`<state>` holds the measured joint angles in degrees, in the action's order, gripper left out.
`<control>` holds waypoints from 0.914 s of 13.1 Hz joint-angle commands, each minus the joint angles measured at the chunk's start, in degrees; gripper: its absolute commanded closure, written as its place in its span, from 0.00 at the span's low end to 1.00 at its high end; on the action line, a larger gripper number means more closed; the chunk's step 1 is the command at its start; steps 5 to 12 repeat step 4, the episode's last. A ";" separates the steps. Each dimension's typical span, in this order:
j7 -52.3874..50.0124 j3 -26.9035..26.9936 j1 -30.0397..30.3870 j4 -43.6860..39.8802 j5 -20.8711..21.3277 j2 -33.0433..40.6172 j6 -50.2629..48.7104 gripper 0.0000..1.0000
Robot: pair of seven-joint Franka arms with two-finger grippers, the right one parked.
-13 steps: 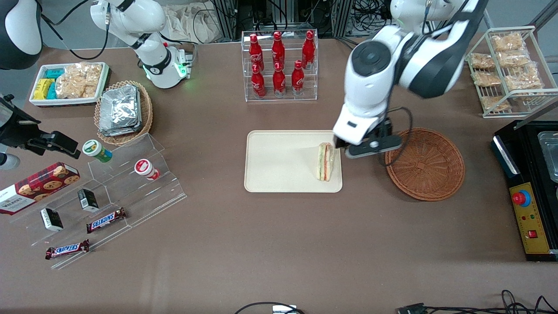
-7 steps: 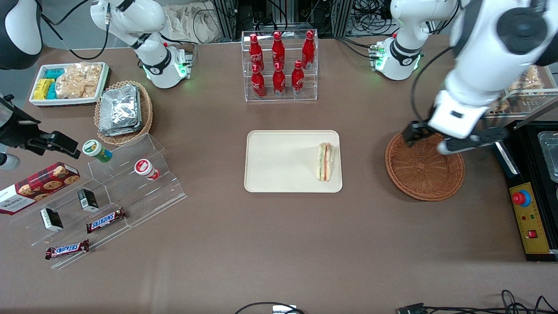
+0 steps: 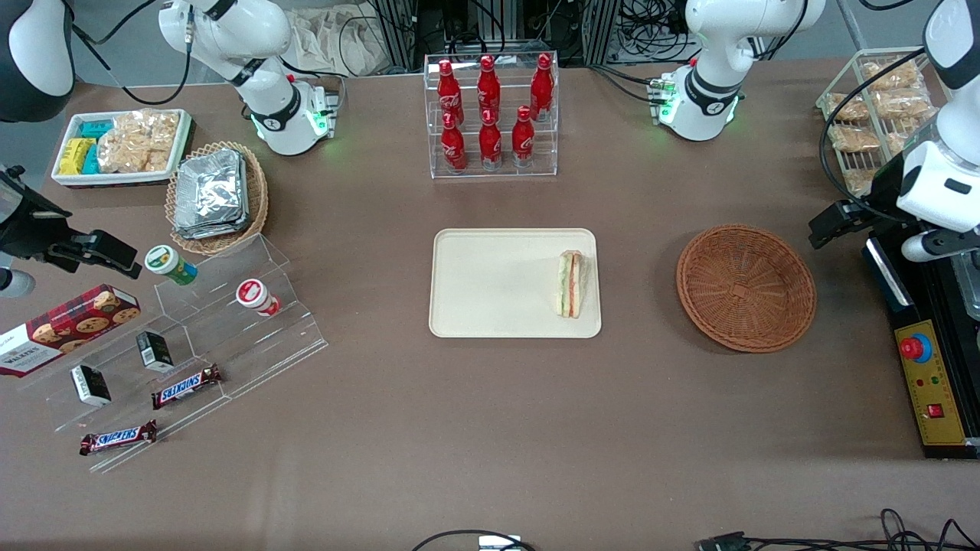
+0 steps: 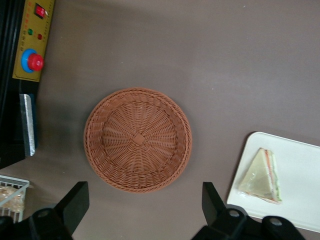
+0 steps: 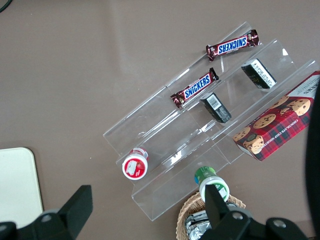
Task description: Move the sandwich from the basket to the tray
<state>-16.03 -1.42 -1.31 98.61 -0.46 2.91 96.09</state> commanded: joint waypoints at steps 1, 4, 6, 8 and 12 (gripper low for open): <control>0.56 2.47 -1.15 0.27 -3.13 0.70 -0.55 0.00; 0.56 2.56 -1.24 -1.48 -3.05 0.08 -0.81 0.00; 0.56 2.56 -1.24 -1.48 -3.05 0.08 -0.81 0.00; 0.56 2.56 -1.24 -1.48 -3.05 0.08 -0.81 0.00; 0.56 2.56 -1.24 -1.48 -3.05 0.08 -0.81 0.00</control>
